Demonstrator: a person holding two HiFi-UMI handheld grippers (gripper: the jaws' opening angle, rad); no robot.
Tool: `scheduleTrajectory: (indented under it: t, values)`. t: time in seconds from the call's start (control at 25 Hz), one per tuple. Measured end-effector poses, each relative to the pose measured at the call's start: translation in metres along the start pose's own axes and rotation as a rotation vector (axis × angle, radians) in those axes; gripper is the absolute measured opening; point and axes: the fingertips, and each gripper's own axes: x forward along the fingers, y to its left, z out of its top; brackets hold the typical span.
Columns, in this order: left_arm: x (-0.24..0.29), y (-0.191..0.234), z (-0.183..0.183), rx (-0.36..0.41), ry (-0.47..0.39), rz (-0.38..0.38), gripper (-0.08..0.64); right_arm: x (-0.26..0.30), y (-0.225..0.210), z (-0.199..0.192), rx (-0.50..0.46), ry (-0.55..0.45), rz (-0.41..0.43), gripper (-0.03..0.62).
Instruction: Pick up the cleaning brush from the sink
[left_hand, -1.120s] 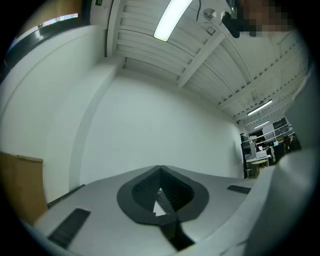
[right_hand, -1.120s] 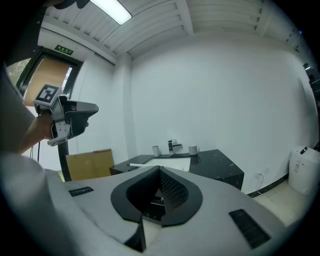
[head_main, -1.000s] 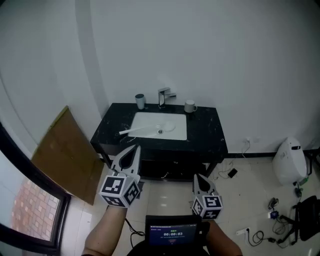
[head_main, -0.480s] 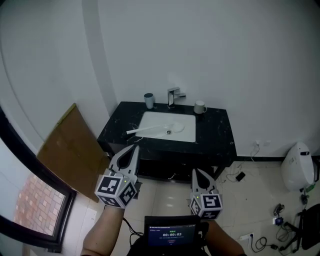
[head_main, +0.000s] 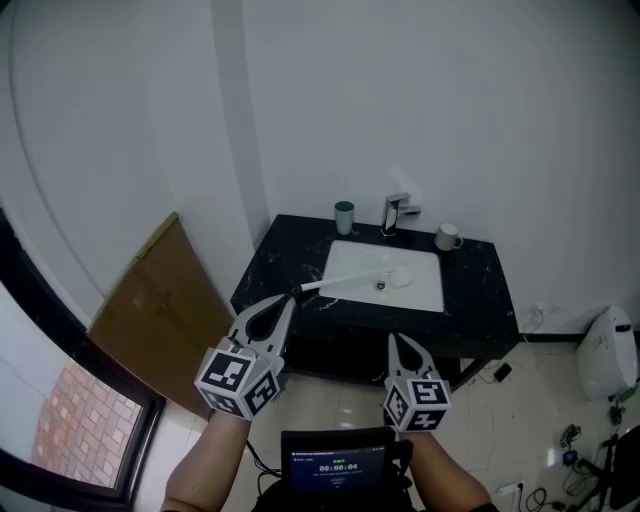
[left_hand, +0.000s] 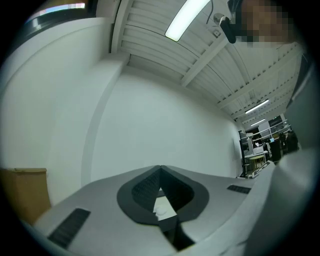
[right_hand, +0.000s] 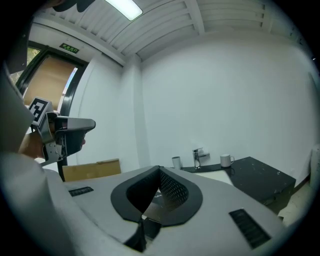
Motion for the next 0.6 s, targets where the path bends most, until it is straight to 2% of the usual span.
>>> scheduleTrajectory:
  t: [0.08, 0.16, 0.24, 0.44, 0.6]
  values:
    - [-0.003, 0.044, 0.007, 0.003, -0.013, -0.039, 0.011, 0.038, 0.028, -0.001, 0.024, -0.002, -0.001, 0.002]
    - [-0.002, 0.084, 0.013, 0.003, -0.029, -0.071, 0.011, 0.072, 0.046, 0.002, 0.032, -0.001, -0.009, 0.046]
    - [0.006, 0.120, 0.011, 0.004, -0.022, -0.072, 0.011, 0.101, 0.056, 0.006, 0.015, 0.006, -0.031, 0.046]
    - [0.051, 0.191, -0.006, -0.010, -0.004, -0.093, 0.011, 0.175, 0.067, 0.010, 0.017, 0.006, -0.060, 0.046]
    - [0.102, 0.237, -0.020, -0.024, 0.021, -0.119, 0.011, 0.236, 0.054, 0.004, 0.057, -0.003, -0.096, 0.048]
